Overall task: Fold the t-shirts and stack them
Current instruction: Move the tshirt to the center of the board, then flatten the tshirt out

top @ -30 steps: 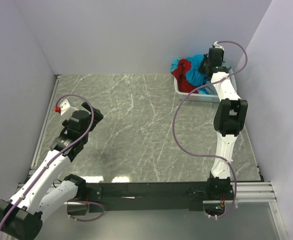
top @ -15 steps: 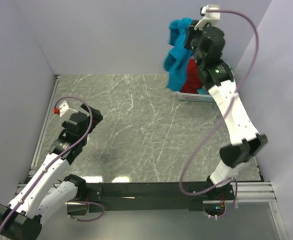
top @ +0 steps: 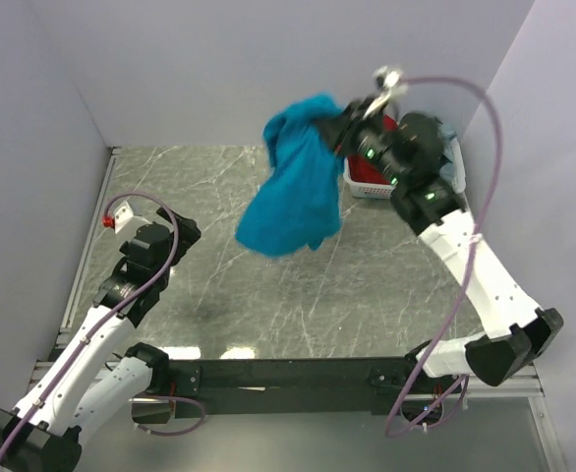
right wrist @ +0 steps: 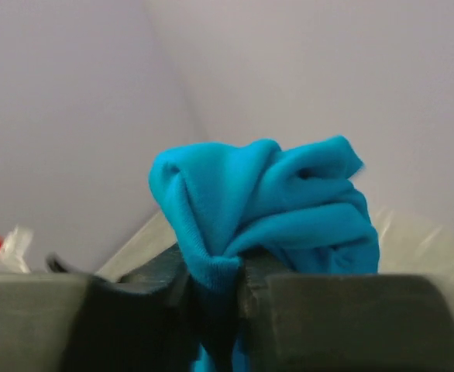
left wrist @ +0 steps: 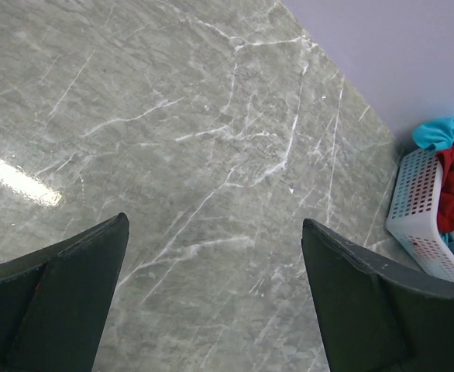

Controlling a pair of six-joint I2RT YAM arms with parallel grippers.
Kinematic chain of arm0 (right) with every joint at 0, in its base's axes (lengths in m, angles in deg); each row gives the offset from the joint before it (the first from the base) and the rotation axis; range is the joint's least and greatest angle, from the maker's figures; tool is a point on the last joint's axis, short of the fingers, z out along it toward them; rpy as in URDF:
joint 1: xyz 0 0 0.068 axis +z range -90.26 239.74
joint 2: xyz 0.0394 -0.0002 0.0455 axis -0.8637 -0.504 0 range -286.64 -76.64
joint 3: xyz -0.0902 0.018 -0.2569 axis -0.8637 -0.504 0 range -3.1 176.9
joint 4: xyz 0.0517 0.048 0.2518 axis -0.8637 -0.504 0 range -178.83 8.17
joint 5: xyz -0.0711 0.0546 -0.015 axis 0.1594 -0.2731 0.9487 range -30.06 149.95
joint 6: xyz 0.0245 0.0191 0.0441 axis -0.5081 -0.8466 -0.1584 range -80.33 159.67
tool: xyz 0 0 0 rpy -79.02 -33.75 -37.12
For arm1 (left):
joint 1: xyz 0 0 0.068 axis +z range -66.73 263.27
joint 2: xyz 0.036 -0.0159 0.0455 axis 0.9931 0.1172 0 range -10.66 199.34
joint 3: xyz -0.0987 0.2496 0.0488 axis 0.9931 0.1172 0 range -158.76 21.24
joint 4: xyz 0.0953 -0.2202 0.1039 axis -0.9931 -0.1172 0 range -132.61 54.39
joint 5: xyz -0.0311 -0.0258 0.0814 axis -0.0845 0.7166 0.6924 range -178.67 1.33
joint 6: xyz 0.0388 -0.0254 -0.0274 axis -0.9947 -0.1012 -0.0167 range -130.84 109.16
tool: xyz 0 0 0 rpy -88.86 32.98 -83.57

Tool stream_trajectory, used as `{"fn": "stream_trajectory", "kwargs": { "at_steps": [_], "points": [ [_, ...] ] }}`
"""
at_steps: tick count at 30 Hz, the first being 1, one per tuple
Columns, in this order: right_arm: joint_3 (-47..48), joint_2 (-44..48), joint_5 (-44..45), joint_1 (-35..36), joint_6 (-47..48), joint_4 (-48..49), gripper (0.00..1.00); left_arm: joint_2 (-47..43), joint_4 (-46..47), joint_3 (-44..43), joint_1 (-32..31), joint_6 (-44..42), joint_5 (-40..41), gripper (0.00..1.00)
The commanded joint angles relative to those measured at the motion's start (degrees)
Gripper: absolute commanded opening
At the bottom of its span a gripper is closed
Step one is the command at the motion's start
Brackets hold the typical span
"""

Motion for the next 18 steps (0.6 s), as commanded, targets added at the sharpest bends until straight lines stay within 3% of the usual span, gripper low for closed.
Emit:
{"fn": "stream_trajectory", "kwargs": {
  "at_steps": [1,2,4,5,12,18],
  "points": [
    [-15.51,1.72,-3.81,-0.06,-10.32,6.94,0.33,-1.32,-0.63,-0.88,0.20,1.13,0.47,0.99],
    [-21.64,1.73,-2.68,-0.06,-10.59,7.39,0.53,-1.23,-0.89,-0.97,0.20,1.13,0.12,1.00],
    [-25.38,1.12,4.58,-0.15,-11.04,4.60,0.70,-0.27,-1.94,-1.40,0.20,1.75,-0.50,1.00],
    [-27.14,0.85,7.85,-0.06,-10.43,0.23,0.83,0.17,-3.17,-1.75,0.20,2.01,-0.50,1.00],
    [-35.58,6.19,20.79,-0.15,-9.19,-5.08,0.87,7.02,-3.28,-0.71,0.20,1.49,-6.03,0.99],
    [-43.23,13.50,27.49,-0.24,-11.21,-8.95,0.88,11.86,1.47,3.33,-1.63,-0.01,-17.63,0.99]
  ]
}}
